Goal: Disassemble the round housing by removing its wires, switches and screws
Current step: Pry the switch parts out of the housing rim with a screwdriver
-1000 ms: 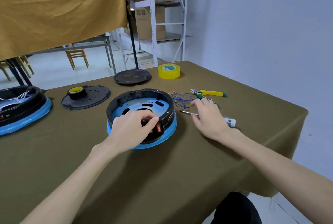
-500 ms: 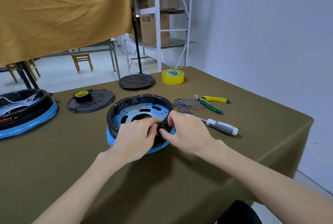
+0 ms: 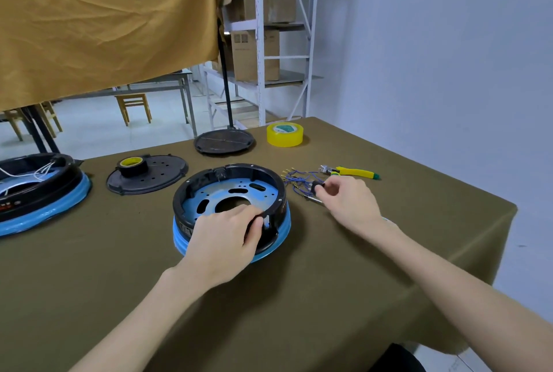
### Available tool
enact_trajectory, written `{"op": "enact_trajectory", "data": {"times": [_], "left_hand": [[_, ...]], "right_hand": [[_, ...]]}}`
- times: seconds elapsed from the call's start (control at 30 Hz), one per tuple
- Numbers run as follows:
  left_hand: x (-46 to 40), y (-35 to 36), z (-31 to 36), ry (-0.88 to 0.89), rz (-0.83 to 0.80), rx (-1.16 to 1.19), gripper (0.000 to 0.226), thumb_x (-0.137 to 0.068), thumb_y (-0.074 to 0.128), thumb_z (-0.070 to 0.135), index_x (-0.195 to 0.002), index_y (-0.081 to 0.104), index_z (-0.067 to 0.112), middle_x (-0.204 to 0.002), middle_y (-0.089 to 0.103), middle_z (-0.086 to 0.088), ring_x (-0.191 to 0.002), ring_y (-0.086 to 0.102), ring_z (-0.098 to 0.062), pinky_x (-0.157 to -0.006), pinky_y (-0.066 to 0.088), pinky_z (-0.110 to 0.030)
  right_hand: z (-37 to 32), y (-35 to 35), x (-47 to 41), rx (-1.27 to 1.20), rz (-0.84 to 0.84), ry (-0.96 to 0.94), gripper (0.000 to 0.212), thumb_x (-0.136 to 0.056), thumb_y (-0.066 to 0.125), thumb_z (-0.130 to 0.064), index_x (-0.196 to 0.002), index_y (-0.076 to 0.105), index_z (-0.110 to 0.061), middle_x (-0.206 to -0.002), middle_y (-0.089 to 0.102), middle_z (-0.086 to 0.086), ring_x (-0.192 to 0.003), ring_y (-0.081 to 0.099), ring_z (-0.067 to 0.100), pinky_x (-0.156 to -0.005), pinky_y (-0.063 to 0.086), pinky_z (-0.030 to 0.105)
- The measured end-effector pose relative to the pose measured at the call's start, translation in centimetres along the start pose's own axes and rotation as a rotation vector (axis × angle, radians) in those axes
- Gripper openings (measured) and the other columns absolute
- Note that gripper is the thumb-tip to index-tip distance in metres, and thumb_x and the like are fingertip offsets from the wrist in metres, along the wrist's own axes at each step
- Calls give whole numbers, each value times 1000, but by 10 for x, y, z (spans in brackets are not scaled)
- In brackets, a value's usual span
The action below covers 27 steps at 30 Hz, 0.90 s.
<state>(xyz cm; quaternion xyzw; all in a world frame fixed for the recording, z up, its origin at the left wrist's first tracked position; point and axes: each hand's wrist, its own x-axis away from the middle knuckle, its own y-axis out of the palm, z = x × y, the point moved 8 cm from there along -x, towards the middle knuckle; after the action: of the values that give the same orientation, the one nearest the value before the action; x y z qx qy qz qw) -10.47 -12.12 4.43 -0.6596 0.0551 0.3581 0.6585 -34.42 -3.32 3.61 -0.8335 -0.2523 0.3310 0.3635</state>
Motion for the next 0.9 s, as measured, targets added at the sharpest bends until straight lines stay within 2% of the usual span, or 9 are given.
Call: {"op": "enact_trajectory", "data": {"times": [0.13,0.3,0.4,0.5,0.57,0.63,0.7,0.73,0.9], "left_hand": [[-1,0,2,27,-25,3,44,-96,27,53,-109,64,35,-86,64,18,-70,58,-5,-50,30,-14],[-2,-2,0,38,-12,22,43,-95,32,53,-112,66,34,-87,65,20,-69,57,-3,-52,24,-9],[-1,0,-1,45,-26,18,39,-95,37,52,-114,65,33,-88,65,19,-69,58,-4,-51,25,-11],[-2,3,-3,45,-54,18,36,-96,42,51,-120,63,34,-94,65,19,-76,60,-5,-52,33,-13],[-2,6,-5,37,-97,27,36,-98,46,52,-126,60,36,-100,63,20,-83,61,-6,-60,44,-17],[1,5,-7,6,-99,47,40,-98,53,53,-133,59,35,-113,65,21,-97,63,-7,-83,46,-20],[8,0,-11,-53,-38,46,43,-95,61,52,-133,60,33,-122,66,20,-114,61,-8,-107,35,-28],[12,-3,-14,-85,1,46,41,-93,64,52,-130,63,33,-121,67,20,-117,60,-7,-112,30,-31],[25,-11,-19,-152,86,103,33,-91,66,50,-119,72,32,-107,71,20,-101,60,-4,-99,31,-26]], "right_hand": [[34,16,-33,349,-115,53,28,-100,54,-44,-98,70,-21,-100,72,9,-95,66,34,-73,48,35],[39,14,-37,372,-75,40,43,-101,45,-58,-105,60,-18,-104,67,6,-95,66,34,-75,49,39],[36,15,-13,482,-133,-69,45,-98,39,-65,-94,56,-24,-99,65,1,-94,65,29,-69,43,36],[27,18,14,629,-201,-262,32,-106,35,-50,-112,51,-23,-110,58,0,-106,58,25,-70,45,35],[20,14,28,673,-189,-323,32,-109,27,-45,-120,48,-23,-111,54,1,-103,57,23,-67,46,35],[10,6,41,618,-134,-351,33,-110,25,-44,-119,49,-23,-105,50,0,-90,59,25,-62,46,36],[0,0,54,463,-106,-387,33,-109,26,-43,-118,51,-23,-100,44,-1,-74,58,28,-60,48,40],[-7,-1,61,373,-113,-409,33,-108,27,-43,-118,52,-24,-98,41,-2,-70,56,28,-61,49,43],[-48,-7,85,200,-19,-538,28,-106,33,-43,-110,57,-28,-91,47,-7,-63,53,20,-53,45,39]]}}
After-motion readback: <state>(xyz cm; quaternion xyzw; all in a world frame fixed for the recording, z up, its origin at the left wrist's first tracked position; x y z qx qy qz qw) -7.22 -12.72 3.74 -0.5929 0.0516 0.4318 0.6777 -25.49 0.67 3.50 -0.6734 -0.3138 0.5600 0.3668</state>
